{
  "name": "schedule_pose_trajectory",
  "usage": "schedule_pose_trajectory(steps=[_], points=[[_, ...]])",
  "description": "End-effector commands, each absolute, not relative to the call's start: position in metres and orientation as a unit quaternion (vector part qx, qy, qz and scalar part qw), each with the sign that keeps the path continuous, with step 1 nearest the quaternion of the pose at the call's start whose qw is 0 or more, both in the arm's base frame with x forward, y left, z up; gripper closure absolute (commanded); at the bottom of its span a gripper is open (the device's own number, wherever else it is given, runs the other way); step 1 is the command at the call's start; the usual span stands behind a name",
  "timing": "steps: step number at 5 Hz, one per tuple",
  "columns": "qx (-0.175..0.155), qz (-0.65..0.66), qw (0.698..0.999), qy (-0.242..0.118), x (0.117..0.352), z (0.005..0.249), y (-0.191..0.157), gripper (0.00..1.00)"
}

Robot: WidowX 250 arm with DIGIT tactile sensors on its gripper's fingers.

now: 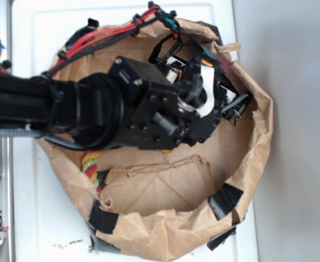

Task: Grab the gray animal.

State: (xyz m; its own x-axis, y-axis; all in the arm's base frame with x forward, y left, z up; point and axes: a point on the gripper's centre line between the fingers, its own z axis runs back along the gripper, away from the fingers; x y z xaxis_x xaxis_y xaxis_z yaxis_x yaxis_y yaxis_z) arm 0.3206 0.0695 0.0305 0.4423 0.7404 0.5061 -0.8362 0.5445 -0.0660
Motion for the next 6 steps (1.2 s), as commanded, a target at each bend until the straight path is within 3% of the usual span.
schedule_pose_trajectory(steps=[1, 3, 5, 6], points=[[0.053, 0.393, 0.886, -0.24, 0.307, 0.06, 0.039, 1.0], [0.014, 0.396, 0.892, -0.216, 0.309, 0.088, 0.022, 1.0], [-0.121, 0.337, 0.919, -0.165, 0.282, 0.158, 0.012, 1.0], [-0.128, 0.327, 0.922, -0.162, 0.28, 0.167, 0.009, 1.0]])
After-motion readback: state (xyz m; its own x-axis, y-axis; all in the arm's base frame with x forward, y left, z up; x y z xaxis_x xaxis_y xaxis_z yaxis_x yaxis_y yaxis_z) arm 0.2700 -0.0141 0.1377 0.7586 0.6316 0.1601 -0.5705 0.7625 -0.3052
